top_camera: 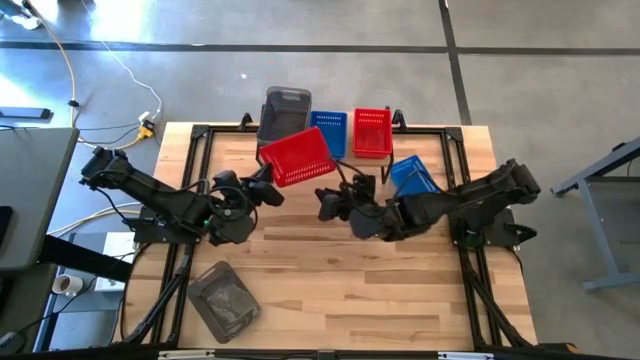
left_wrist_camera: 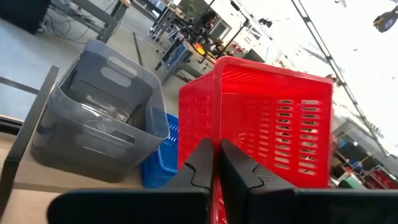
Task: Stack baskets on shelf by color
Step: Stack the red bin on top of the red bin on the shelf
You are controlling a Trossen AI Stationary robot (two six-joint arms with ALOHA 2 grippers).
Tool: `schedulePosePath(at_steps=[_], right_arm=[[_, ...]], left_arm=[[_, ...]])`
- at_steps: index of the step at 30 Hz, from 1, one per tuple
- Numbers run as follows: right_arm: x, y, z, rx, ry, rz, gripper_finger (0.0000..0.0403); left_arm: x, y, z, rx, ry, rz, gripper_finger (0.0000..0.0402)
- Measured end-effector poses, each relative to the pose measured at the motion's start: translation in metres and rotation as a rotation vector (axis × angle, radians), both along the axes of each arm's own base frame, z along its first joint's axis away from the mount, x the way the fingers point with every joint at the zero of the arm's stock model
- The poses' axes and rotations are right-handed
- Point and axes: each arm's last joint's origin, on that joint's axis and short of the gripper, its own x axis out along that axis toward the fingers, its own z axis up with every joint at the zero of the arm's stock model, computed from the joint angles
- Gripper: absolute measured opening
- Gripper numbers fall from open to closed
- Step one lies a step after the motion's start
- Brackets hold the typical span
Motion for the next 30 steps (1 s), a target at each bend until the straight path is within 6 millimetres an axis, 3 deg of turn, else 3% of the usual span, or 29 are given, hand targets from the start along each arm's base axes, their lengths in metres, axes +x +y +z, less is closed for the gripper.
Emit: schedulePosePath(at_steps=[25,30], right_arm=[[0.016,-0.049,0.003,0.069,-0.092,-0.091,0.0144],[0.017,-0.051,0.002,0.062,-0.082,-0.09,0.0109]], left_arm=[[0.002,-0.001,-0.001,-0.005,-0.007,-0.006,0.0],[0.002,-0.001,-0.001,0.003,0.014,-0.007,0.0]])
